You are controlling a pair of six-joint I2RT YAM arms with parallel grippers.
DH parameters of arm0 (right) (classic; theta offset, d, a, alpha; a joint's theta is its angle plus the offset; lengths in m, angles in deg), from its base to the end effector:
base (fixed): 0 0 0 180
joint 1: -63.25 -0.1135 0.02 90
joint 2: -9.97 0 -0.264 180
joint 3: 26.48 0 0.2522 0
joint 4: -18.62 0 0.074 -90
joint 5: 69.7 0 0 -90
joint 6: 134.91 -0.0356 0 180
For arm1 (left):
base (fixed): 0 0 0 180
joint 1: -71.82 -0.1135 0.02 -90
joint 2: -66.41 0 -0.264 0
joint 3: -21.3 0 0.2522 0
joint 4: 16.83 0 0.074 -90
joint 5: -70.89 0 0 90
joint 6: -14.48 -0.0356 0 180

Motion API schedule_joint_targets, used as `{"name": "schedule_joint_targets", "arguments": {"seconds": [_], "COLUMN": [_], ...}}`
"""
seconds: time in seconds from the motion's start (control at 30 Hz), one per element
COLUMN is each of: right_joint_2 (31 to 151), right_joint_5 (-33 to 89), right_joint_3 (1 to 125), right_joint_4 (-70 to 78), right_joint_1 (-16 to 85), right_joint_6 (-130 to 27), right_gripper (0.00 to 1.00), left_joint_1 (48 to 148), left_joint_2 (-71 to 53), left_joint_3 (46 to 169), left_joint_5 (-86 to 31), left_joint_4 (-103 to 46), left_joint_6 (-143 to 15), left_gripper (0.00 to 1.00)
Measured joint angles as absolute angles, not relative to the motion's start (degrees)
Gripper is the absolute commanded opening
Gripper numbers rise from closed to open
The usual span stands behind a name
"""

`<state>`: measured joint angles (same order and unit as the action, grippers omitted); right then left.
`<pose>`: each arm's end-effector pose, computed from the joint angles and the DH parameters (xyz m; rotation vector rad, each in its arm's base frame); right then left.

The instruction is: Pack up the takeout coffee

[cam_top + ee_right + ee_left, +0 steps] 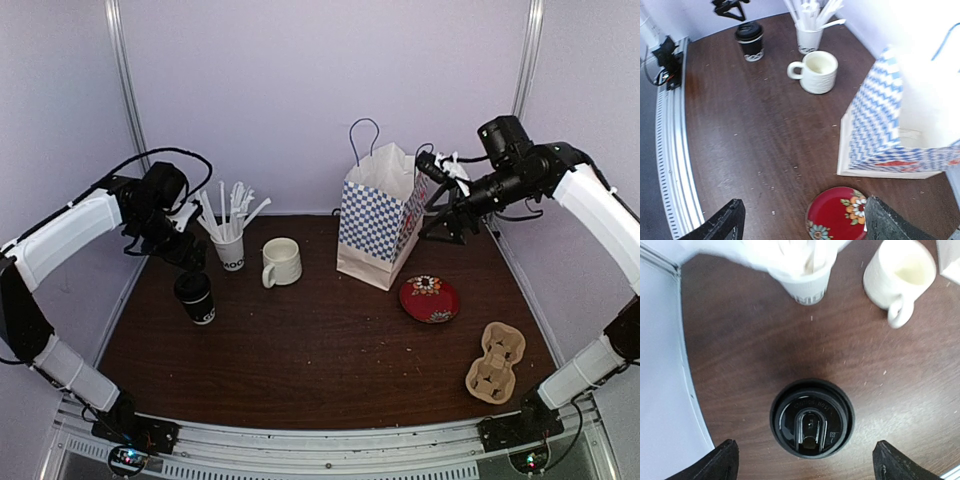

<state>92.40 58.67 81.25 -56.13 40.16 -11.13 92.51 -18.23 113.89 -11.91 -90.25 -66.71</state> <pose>0.2484 0.1299 0.4055 -1.3491 1.8734 0.7145 0.2733 -0.0985 0.3118 0.2424 2.6857 0.0148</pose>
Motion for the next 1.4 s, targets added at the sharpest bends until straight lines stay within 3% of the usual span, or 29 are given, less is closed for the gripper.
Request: {"name": "schedule_joint_targets", "arguments": {"seconds": [0.23,0.5,0.9,1.1,1.23,1.4], "right_joint_2": [94.67,105.73,117.89,120.9,121.71,118.35], "right_joint_5": [45.44,37.73,38.45,39.28,42.23,47.61], "right_joint_3": [91.86,97.47,107.2,108.97,108.75,103.2], "right_joint_4": [-51.89,-44.35,-41.18,-38.73,-38.08,-35.5], "right_joint_1": [42.46,46.72,47.57,47.7,47.77,47.7], "right_joint_6": [-18.39,-27.54,-35.92,-37.77,-38.23,-38.91], "right_gripper": [0.67,0.56,0.43,0.13,0.0,0.0], "left_joint_1": [95.76,105.42,107.59,108.33,108.59,108.81], "left_joint_2": [-10.52,-7.74,-7.74,-7.76,-7.94,-7.96], "left_joint_3": [115.33,114.56,112.25,112.18,112.18,112.18], "left_joint_5": [-14.34,-15.12,-17.68,-18.14,-18.32,-18.4], "left_joint_4": [-88.33,-84.3,-83.19,-83.01,-82.97,-82.93], "left_joint_6": [-67.12,-69.81,-68.0,-66.73,-66.33,-66.16], "left_gripper": [0.98,0.97,0.97,0.98,0.97,0.98]}}
